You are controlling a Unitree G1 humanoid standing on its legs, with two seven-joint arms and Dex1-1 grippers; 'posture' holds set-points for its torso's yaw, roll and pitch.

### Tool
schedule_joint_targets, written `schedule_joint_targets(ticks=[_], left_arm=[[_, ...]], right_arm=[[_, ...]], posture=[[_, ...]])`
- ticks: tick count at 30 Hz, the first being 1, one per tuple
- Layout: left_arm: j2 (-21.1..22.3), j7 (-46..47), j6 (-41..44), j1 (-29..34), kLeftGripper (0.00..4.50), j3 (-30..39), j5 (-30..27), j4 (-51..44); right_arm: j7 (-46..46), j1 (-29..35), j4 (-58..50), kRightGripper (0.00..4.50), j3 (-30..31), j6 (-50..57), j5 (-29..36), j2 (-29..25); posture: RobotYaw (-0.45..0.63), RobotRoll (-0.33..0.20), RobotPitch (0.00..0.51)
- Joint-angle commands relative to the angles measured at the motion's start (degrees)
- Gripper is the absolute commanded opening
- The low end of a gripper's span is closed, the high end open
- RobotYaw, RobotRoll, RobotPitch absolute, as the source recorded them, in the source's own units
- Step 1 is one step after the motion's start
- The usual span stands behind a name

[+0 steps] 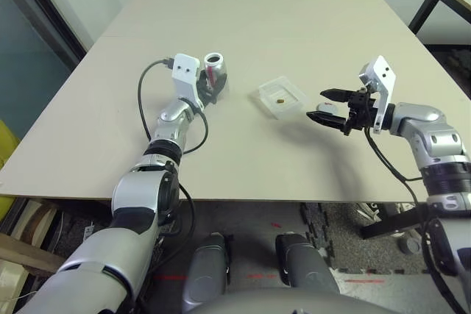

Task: Pour the medicine from the bottle into the box.

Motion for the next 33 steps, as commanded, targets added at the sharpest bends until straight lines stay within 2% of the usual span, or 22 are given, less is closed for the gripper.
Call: schedule_joint_targets(ticks=[1, 8, 13, 14, 26, 30, 33], left_arm=[[-0.16, 0.13, -0.59, 1.42, 2.45, -0.4, 0.2, 0.76], [-0.41, -0.4, 0.18, 2.67, 2.45, -0.16, -0.42, 1.03], [-0.19, 0.48, 0.69, 2.7, 4.3, 0.33, -1.15, 0.67], [-0.11, 0.45, 0.79, 2.73, 4.49, 0.32, -1.19, 0.58], [-0.08, -1.95, 0.39, 5.55, 4.49, 0.57, -2.49, -3.43], [-0.12, -2.64, 0.86, 8.04, 4.49, 0.38, -2.92, -7.19], [0.0, -3.3, 1.1, 12.22, 4.49, -1.09, -2.41, -13.48]], right_arm=[[-0.16, 0.87, -1.51, 4.5, -0.43, 0.63, 0.15, -0.71], [-0.14, 0.5, -1.82, 4.5, -0.2, 0.92, 0.14, -0.46], [-0.05, 0.27, -1.56, 4.5, -0.05, 0.87, 0.07, -0.29], [-0.06, 0.24, -1.53, 4.5, -0.04, 0.88, 0.08, -0.24], [0.47, 0.15, -1.24, 4.5, 0.9, 0.32, -0.41, 0.58], [0.16, 0.81, -1.85, 4.5, 1.5, 0.18, -0.6, 1.72], [0.43, 1.9, -2.96, 4.5, 2.16, 0.24, -0.67, 2.22]], posture=[[-0.13, 0.0, 0.106], [-0.12, 0.0, 0.106], [-0.12, 0.0, 0.102], [-0.12, 0.0, 0.102], [-0.09, 0.0, 0.088], [-0.09, 0.0, 0.082], [-0.09, 0.0, 0.082]])
